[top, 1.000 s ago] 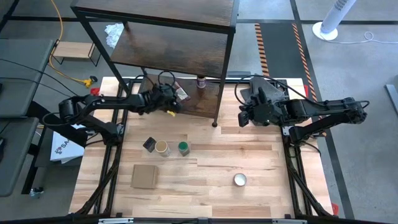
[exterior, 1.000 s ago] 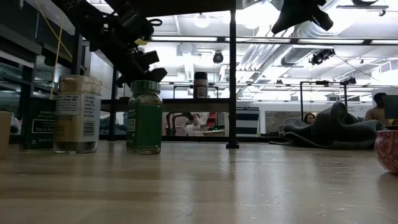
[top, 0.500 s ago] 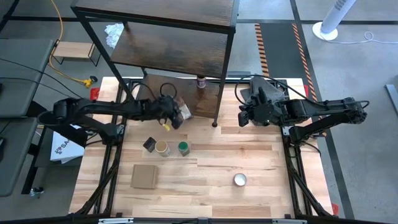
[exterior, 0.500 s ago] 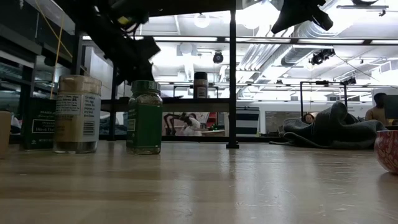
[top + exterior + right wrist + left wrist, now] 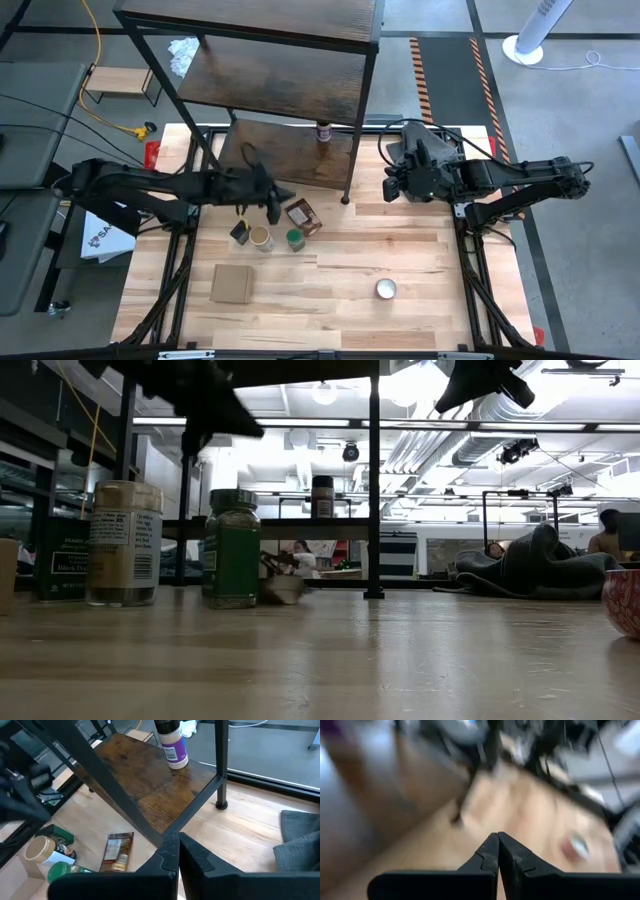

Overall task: Shelf spices
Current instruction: Remove the orange seasoning pack from the shelf, then remove the black seasoning bottle from the shelf

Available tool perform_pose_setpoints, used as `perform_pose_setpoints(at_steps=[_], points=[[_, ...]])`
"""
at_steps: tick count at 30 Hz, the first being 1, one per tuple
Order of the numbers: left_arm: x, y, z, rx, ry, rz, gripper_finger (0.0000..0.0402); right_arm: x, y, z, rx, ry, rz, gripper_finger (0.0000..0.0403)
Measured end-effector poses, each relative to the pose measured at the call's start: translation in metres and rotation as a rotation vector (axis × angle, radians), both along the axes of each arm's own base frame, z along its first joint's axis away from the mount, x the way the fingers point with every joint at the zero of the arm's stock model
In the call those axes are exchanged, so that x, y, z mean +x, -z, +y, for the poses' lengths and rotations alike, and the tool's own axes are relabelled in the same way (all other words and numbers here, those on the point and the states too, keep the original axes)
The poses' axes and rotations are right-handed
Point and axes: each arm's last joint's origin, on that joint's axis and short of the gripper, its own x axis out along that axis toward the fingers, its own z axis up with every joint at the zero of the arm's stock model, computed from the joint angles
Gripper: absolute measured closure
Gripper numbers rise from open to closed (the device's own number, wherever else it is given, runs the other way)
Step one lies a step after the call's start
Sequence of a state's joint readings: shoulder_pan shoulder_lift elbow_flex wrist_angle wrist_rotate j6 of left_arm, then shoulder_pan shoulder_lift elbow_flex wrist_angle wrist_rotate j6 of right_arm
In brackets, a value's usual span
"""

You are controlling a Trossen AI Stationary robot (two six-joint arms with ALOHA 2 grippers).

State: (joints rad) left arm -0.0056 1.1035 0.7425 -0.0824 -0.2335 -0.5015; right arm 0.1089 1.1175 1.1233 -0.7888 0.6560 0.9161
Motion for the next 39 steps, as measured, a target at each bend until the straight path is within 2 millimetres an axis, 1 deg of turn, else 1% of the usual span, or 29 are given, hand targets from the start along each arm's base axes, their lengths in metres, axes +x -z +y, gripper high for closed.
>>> perform_pose_setpoints(at_steps=[4,7,9,12,14,16,17,19,21,24,27,29,32,36,39], points=[[-0.007,-0.022,0.01,0.151,-0.156,-0.135,0.0401,0.0,0.0,0.0,0.004,-0.009,0.002,0.0403],[-0.009,-0.027,0.022,0.194,-0.266,-0.165,0.04,0.0,0.0,0.0,0.006,-0.011,0.002,0.0403],[-0.009,-0.027,0.031,0.17,-0.306,-0.173,0.0397,0.0,0.0,0.001,0.021,-0.013,-0.003,0.0403],[-0.008,-0.025,0.04,0.07,-0.301,-0.2,0.0395,0.0,0.0,0.0,0.042,0.01,-0.017,0.0403],[-0.008,-0.025,0.04,-0.001,-0.244,-0.226,0.0395,-0.003,0.002,-0.007,0.07,0.126,-0.046,0.0403],[-0.008,-0.029,0.039,-0.045,-0.158,-0.261,0.0395,-0.005,0.002,-0.022,0.114,0.288,-0.119,0.0403],[-0.007,-0.031,0.037,-0.058,-0.112,-0.281,0.0395,-0.006,0.001,-0.031,0.13,0.345,-0.154,0.0403],[-0.007,-0.036,0.034,-0.075,-0.023,-0.319,0.0395,-0.005,-0.003,-0.052,0.165,0.402,-0.212,0.0403],[-0.008,-0.04,0.031,-0.083,0.021,-0.351,0.0394,-0.002,-0.008,-0.079,0.197,0.378,-0.264,0.0403],[-0.01,-0.044,0.027,-0.092,0.031,-0.375,0.0394,0.0,-0.014,-0.13,0.226,0.292,-0.379,0.0403],[-0.014,-0.048,0.024,-0.102,0.04,-0.394,0.0394,-0.005,-0.011,-0.184,0.291,0.239,-0.518,0.0403],[-0.018,-0.052,0.022,-0.125,0.038,-0.421,0.0394,-0.008,-0.002,-0.217,0.363,0.218,-0.603,0.0403],[-0.024,-0.057,0.02,-0.138,0.035,-0.451,0.0394,-0.007,0.018,-0.255,0.477,0.167,-0.688,0.0403],[-0.031,-0.063,0.021,-0.126,0.002,-0.481,0.0394,0.001,0.049,-0.295,0.598,0.064,-0.755,0.0403],[-0.036,-0.065,0.02,-0.131,0.002,-0.49,0.0394,0.007,0.062,-0.324,0.632,0.01,-0.766,0.0403]])
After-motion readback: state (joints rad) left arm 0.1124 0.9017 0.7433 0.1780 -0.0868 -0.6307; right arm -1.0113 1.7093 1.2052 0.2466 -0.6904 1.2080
